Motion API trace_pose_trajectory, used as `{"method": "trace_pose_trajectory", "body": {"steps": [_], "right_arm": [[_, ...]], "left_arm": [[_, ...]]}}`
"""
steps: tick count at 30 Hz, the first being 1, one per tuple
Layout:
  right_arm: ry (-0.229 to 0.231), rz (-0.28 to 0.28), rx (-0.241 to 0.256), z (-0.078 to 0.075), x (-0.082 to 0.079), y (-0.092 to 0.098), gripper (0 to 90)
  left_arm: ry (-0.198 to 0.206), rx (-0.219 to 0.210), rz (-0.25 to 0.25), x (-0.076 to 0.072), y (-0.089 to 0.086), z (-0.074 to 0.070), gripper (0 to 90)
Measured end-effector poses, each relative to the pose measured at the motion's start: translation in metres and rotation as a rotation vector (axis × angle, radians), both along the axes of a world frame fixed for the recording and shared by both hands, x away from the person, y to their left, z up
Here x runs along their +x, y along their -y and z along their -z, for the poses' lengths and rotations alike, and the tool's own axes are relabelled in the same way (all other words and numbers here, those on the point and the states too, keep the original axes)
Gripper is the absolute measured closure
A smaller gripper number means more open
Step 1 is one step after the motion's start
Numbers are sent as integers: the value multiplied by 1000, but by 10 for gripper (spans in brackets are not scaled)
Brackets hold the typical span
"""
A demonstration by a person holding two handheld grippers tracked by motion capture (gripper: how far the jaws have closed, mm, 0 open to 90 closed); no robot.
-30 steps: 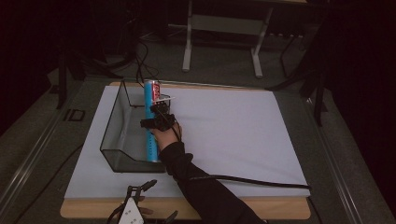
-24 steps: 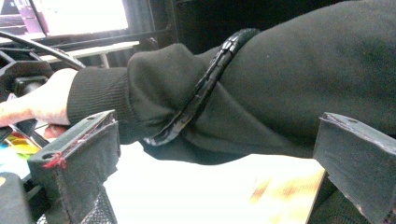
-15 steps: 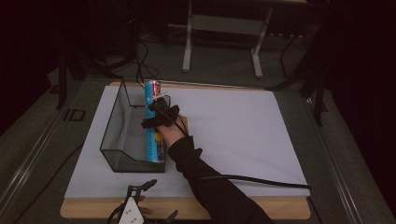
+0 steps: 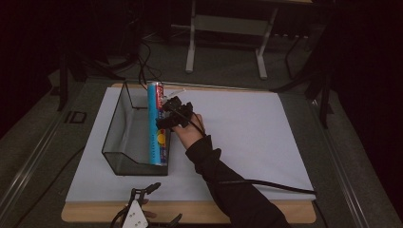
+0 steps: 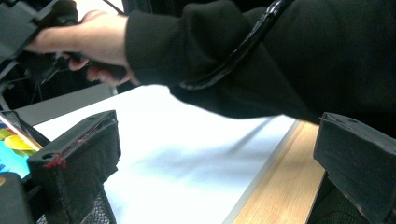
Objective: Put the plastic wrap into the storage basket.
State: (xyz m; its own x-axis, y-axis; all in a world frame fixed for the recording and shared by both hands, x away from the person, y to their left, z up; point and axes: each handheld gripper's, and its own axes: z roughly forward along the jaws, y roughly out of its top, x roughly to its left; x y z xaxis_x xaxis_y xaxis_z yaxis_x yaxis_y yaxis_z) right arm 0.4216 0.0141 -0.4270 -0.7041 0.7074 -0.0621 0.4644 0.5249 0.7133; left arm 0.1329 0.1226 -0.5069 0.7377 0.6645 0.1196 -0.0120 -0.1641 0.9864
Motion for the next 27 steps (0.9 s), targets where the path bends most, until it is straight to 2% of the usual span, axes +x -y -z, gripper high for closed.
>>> {"method": "trace_pose_trajectory", "body": {"steps": [4, 7, 9, 11, 12, 18, 23, 25, 27], "right_arm": [[33, -7, -17, -5, -1, 14, 135], [54, 7, -11, -11, 1, 36, 136], [36, 15, 29, -14, 4, 51, 137], [36, 17, 34, -15, 4, 55, 137], [51, 29, 24, -16, 4, 66, 137], [73, 51, 19, -19, 4, 98, 137], [136, 78, 26, -21, -3, 128, 140], [118, 85, 41, -21, -3, 140, 140], [126, 92, 43, -21, -4, 151, 141]], "left_arm": [[-1, -2, 0, 0, 0, 0, 12], [-4, 0, 1, 1, 0, 0, 12], [-4, 2, 1, 1, 0, 0, 12], [-5, 3, 2, 1, 1, 0, 12], [-6, 3, 3, 1, 1, 1, 12], [-11, 7, 1, 2, 1, 1, 12], [-11, 11, -1, 2, 2, 1, 12], [-12, 9, 0, 2, 2, 1, 12], [-13, 11, 0, 3, 3, 1, 12]]}}
